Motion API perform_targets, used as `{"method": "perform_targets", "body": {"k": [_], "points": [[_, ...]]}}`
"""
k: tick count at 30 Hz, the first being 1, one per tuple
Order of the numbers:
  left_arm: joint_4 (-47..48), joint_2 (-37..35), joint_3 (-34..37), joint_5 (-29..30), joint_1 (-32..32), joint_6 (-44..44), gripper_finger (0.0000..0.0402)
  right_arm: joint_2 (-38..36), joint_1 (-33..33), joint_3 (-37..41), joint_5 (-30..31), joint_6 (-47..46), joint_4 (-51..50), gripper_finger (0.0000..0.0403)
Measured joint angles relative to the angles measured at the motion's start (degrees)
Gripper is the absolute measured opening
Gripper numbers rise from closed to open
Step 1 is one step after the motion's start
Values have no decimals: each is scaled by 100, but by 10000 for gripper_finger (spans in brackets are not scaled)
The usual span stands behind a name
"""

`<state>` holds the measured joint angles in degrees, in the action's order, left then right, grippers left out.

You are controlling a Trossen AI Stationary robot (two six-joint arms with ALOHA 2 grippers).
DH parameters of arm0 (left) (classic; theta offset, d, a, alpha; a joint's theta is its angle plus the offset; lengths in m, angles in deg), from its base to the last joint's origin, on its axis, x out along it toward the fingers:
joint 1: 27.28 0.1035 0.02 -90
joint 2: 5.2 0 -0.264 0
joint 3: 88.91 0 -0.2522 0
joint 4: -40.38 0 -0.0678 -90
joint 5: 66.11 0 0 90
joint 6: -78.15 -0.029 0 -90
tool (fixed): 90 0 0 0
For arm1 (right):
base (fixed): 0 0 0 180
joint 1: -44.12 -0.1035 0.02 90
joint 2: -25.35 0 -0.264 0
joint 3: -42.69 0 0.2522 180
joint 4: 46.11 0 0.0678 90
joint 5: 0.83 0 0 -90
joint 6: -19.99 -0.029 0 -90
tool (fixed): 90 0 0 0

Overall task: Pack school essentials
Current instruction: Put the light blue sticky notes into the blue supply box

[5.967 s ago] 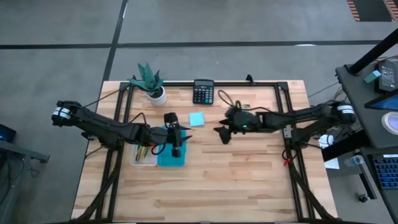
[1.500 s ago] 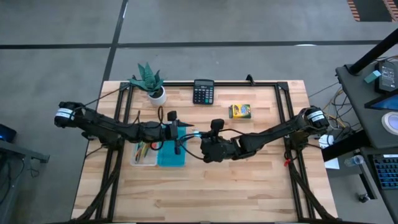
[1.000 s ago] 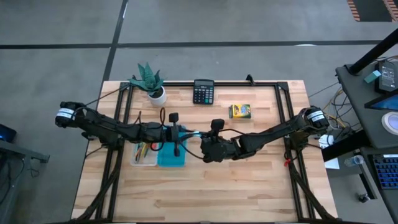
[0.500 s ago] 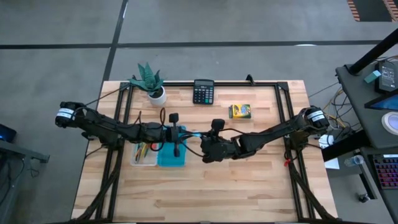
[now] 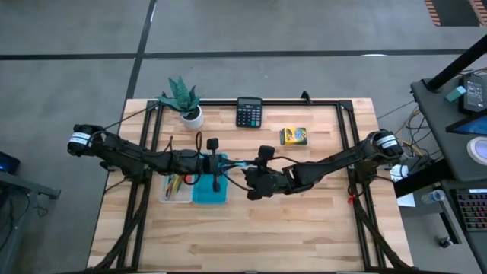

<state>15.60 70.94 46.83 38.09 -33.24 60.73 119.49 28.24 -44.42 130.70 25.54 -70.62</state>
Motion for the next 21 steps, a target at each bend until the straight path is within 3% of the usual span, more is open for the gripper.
{"method": "perform_targets", "body": {"k": [5, 14, 17, 21], "points": [[13, -4, 0, 26, 2, 13, 0, -372, -79, -10, -43, -217, -362, 170], [248, -26, -105, 36, 0, 571, 0, -1405, -106, 167, -331, -1676, -2391, 187], [1070, -109, -343, 269, -38, 1317, 0, -1769, -114, 526, -323, -1931, -2556, 183], [2954, -247, -785, 713, -81, 2731, 0, -2326, -125, 1191, -267, -1947, -2335, 178]]}}
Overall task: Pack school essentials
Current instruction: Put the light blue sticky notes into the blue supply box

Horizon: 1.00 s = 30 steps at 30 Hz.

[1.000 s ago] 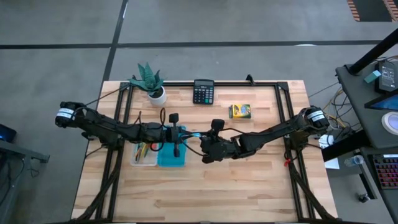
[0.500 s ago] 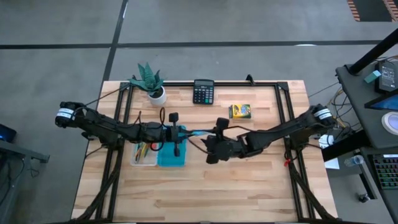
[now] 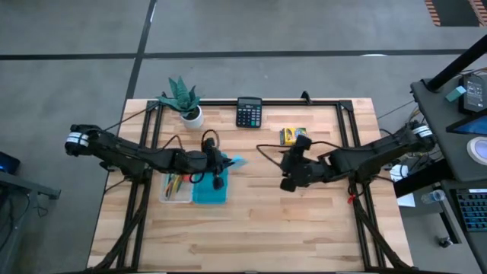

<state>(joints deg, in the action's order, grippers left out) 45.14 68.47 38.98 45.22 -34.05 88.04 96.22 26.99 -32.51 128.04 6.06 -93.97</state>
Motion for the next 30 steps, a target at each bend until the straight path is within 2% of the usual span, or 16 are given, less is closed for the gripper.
{"method": "perform_targets", "body": {"k": [4, 9, 16, 19, 22, 30], "points": [[2107, -238, -498, 177, -5, 1385, 0, -521, 2, 720, 16, 156, 679, 179], [4068, -698, -1036, 975, -1, 3352, 0, -1032, 0, 1535, 16, 464, 1916, 179], [6458, -1243, -1082, 1271, -37, 5466, 0, -1306, 4, 2382, 12, 994, 3425, 181], [7399, -1274, -1077, 1187, -77, 6343, 0, -1329, 15, 2562, 7, 1141, 3633, 179], [7776, -1274, -1075, 1160, -85, 6682, 0, -1330, 15, 2621, 7, 1163, 3634, 176], [7791, -1147, -989, 980, -85, 7336, 0, -1263, 15, 2767, -6, 1007, 3654, 176]]}}
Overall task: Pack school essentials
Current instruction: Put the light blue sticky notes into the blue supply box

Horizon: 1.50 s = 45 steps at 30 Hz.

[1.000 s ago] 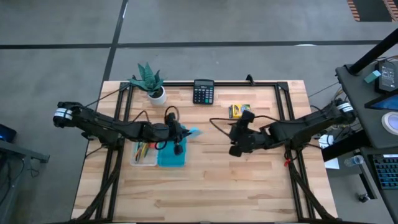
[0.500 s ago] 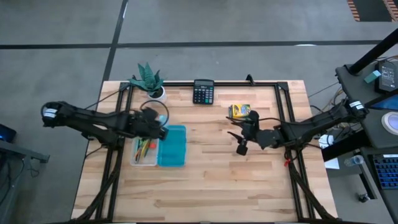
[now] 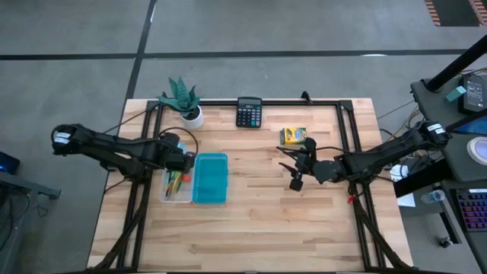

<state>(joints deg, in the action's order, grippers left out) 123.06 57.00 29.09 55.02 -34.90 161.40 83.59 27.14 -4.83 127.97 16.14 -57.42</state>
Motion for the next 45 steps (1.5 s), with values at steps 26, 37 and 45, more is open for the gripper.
{"method": "perform_targets", "body": {"k": [26, 37, 45], "points": [[-541, 454, 360, -557, 0, 495, 10, 4, 0, 564, -301, 133, 1162, 176], [-317, 454, 355, -732, 0, 464, 76, 4, 0, 564, -301, 132, 1161, 176], [258, 443, 329, -1291, 0, 636, 79, 4, 0, 564, -301, 132, 1160, 176]]}}
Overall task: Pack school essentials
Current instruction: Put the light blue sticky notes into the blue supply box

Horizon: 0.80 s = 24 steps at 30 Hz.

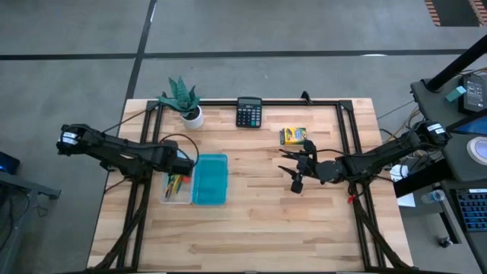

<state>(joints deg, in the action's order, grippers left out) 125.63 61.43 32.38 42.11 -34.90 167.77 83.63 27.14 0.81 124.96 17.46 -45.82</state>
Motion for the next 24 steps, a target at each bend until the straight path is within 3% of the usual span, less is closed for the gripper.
{"method": "perform_targets", "body": {"k": [8, 14, 24], "points": [[524, -1, -159, -985, -2, 5, 79, 0, 0, 0, 2, 1, 0, 176], [584, -1, -192, -999, 0, -65, 79, 0, 0, 0, 2, 1, 0, 176], [526, 35, 171, -462, 0, -190, 76, 0, 0, 2, 4, 1, -2, 176]]}}
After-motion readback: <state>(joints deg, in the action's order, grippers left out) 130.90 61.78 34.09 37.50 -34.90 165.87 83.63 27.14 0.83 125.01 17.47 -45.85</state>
